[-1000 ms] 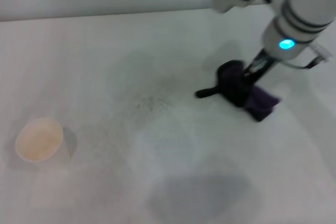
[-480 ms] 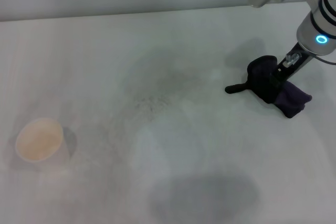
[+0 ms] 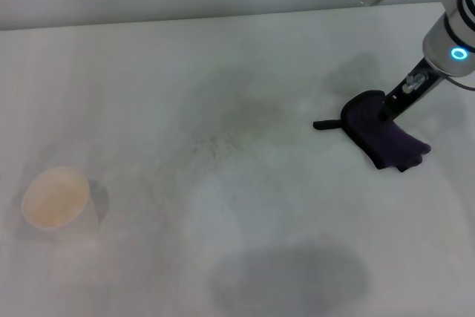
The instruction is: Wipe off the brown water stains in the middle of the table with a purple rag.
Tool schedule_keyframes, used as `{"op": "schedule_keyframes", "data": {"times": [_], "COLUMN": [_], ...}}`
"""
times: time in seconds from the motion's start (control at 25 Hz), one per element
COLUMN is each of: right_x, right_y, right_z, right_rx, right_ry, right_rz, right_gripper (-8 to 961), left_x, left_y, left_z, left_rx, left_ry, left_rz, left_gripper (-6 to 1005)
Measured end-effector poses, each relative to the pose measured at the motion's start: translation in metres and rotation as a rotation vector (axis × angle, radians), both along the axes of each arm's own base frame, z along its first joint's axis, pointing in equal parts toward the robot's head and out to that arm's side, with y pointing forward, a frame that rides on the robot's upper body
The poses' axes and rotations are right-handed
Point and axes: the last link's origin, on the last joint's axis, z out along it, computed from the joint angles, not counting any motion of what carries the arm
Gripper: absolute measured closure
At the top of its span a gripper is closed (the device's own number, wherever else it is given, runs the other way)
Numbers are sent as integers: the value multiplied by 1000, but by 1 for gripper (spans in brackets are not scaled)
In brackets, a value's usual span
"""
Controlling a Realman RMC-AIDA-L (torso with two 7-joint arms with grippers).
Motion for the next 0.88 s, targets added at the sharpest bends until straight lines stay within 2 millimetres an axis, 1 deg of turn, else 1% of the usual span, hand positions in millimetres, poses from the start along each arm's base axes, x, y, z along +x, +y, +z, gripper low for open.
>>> {"op": "schedule_keyframes", "data": {"times": [0.04, 0.12, 0.24, 0.28, 0.32, 0.36, 0.4, 0.48, 0.56, 0.88], "right_x": [-1, -4, -2, 0, 6, 12, 15, 25, 39, 82], "right_y": [-1, -1, 0, 2, 7, 12, 13, 17, 19, 14], "right_z": [-1, -2, 2, 5, 16, 26, 30, 43, 56, 75], "right_rx": [-8, -18, 0, 19, 74, 121, 139, 206, 276, 449], "right_ry": [11, 34, 41, 47, 70, 95, 105, 141, 184, 388], "right_rz": [6, 16, 17, 18, 20, 26, 29, 42, 60, 214], "right_gripper": [689, 611, 494, 455, 419, 419, 419, 419, 419, 418], "left_x": [0, 0, 0, 0, 0, 0, 0, 0, 0, -2], "left_y": [0, 0, 0, 0, 0, 0, 0, -1, -1, -4], "left_z": [0, 0, 0, 0, 0, 0, -1, -1, -1, -5], "left_rx": [0, 0, -1, -1, -1, -1, -1, -2, -3, -6], "left_ry": [0, 0, -1, -1, -2, -2, -2, -3, -5, -19], "left_rz": [0, 0, 0, 0, 0, 0, 1, 1, 2, 20], "left_gripper": [114, 115, 115, 115, 115, 115, 115, 115, 115, 114]}}
